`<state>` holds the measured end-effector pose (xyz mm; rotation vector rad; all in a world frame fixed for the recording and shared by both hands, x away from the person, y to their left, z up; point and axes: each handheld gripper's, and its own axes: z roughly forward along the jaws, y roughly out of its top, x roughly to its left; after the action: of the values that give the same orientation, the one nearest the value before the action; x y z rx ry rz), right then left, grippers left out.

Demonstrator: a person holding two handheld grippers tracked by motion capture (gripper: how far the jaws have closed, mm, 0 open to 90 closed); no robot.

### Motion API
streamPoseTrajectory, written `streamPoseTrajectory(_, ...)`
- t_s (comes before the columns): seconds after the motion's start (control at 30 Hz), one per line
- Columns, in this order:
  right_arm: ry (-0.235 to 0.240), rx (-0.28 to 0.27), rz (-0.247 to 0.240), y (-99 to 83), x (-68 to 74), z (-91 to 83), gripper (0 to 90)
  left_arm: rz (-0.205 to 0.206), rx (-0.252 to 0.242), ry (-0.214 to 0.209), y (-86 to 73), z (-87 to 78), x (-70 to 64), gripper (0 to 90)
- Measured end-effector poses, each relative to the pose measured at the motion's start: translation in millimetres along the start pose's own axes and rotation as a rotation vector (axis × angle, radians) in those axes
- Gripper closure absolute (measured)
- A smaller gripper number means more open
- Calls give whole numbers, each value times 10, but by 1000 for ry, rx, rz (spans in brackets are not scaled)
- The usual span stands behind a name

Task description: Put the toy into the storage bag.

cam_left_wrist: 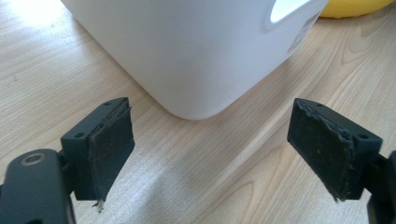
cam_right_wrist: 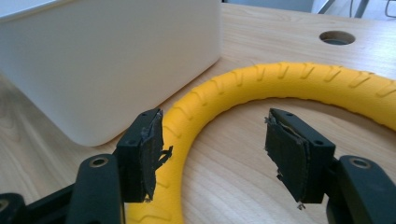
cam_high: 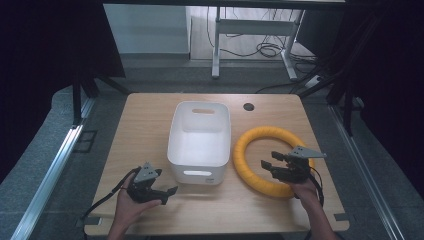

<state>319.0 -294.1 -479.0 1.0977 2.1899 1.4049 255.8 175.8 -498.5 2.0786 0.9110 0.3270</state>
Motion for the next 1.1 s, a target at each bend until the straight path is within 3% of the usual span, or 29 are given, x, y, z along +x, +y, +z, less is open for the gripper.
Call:
streamPoseTrajectory(0.47, 3, 32, -29, 45, 37, 16, 365, 18, 24, -7, -8, 19, -55, 162)
streamPoseTrajectory(0.8, 27, 46, 9, 51, 34, 7, 330, 21, 32, -12, 2, 38, -34, 171)
streamPoseTrajectory(1.1, 51, 93, -36, 239, 110, 8, 334, 18, 41, -18, 14, 49, -52, 171)
